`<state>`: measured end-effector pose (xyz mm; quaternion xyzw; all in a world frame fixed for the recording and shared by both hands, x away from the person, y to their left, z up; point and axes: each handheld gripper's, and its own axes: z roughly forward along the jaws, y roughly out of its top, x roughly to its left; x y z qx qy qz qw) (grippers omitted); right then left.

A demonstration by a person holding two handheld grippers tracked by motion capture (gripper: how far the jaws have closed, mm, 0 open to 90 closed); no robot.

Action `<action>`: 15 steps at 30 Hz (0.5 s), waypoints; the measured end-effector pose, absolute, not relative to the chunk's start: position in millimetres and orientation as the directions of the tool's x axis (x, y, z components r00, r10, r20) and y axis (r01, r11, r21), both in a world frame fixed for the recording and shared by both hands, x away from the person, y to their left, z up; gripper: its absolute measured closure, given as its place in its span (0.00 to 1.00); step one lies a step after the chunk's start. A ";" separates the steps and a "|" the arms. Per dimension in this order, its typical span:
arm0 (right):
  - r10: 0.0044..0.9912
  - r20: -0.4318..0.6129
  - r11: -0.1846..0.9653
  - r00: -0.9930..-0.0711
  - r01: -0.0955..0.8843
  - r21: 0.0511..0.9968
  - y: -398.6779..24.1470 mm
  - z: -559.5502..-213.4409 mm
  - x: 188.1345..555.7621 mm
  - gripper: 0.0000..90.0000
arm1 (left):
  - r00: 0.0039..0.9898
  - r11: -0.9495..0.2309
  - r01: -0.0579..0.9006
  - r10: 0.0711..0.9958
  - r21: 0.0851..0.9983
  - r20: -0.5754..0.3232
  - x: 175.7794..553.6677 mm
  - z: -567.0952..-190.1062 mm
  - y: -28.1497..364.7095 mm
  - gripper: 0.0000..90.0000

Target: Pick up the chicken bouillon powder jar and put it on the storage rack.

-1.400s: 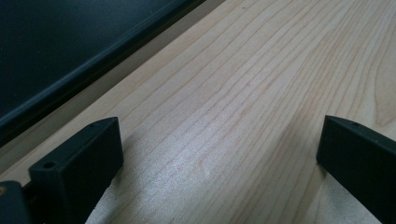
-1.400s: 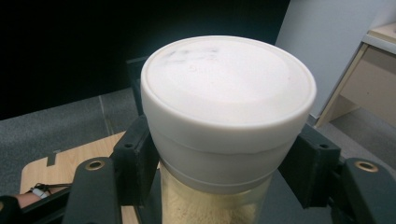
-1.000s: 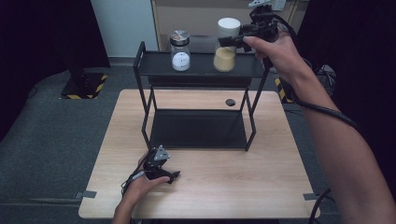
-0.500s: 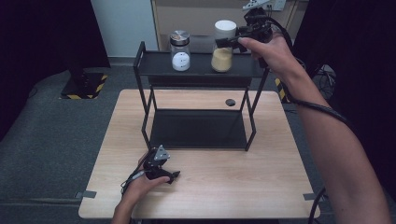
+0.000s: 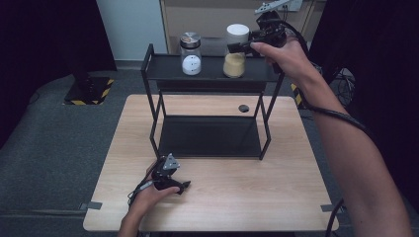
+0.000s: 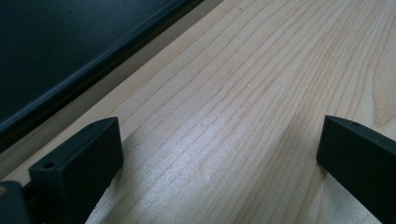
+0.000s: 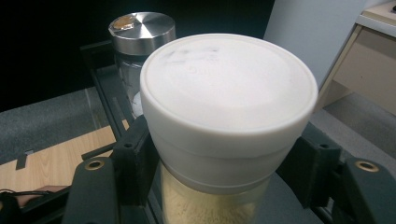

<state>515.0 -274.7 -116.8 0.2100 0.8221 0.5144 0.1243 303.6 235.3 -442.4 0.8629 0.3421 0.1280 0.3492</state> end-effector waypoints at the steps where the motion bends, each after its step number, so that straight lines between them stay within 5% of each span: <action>1: 0.473 0.012 0.381 -0.881 0.216 0.899 -274.9 -117.4 514.4 0.40 | 0.733 -0.523 0.501 0.679 0.690 -0.018 303.6 -442.3 235.3 0.00; 15: 0.473 0.009 0.379 -0.881 0.213 0.901 -275.7 -118.8 513.4 0.39 | 0.733 -0.523 0.501 0.680 0.689 -0.017 303.5 -442.2 235.0 0.00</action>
